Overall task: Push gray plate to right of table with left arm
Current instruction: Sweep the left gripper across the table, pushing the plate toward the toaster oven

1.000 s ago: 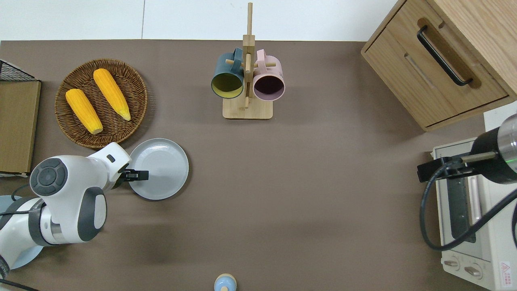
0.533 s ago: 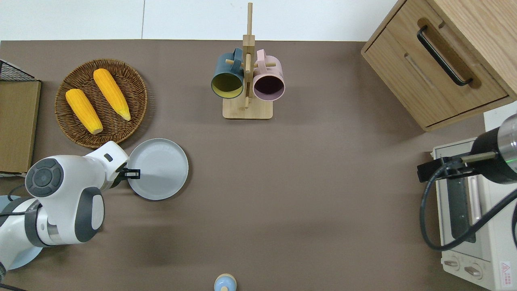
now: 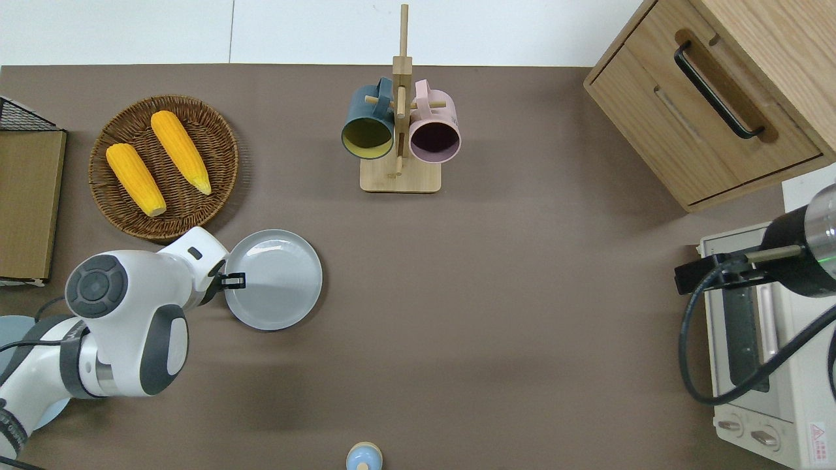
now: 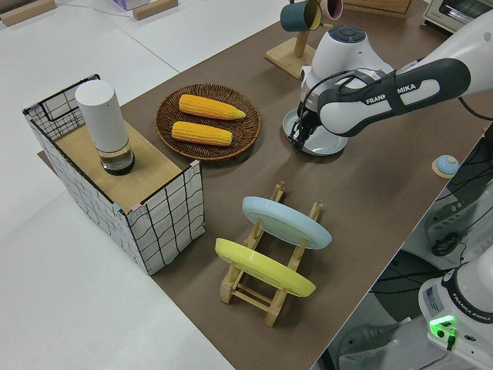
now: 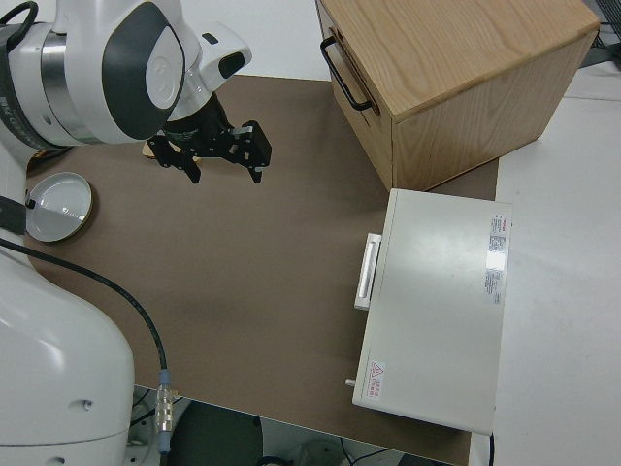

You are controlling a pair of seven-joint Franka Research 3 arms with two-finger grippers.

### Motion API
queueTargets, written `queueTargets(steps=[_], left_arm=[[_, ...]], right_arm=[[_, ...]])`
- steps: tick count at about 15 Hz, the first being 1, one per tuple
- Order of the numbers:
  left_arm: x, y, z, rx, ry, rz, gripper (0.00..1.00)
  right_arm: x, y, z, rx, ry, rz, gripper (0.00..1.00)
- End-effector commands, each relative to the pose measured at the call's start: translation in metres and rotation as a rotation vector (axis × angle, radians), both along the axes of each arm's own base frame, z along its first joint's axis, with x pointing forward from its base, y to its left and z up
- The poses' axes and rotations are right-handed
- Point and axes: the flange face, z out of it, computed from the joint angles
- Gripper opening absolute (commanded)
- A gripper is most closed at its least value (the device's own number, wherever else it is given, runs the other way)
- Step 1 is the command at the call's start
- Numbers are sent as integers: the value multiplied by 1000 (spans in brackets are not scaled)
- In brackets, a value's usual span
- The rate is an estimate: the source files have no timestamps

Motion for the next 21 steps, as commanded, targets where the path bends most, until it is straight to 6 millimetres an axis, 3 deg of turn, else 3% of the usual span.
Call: queueTargets(steps=[1,3,9,12,19,21], left_arm=[[-14,-51,-7,-4,35,31,0],[-22,-90,-7,-10,39,62,0],[-52,-173,-12,-19,54,113,0],[-73,-230,-17,-33,71,154,0],[-85,-355,-9,-100,91,269,0],[-87,-377,-8,-110,95,280,0]], right_arm=[[-3,-1,4,1,4,-15,983],[-3,-1,4,1,4,-15,983],[-3,-1,4,1,4,-15,983],[-3,-1,4,2,4,-14,983],[-3,-1,4,1,4,-15,983],[-3,-1,4,2,4,-14,983]])
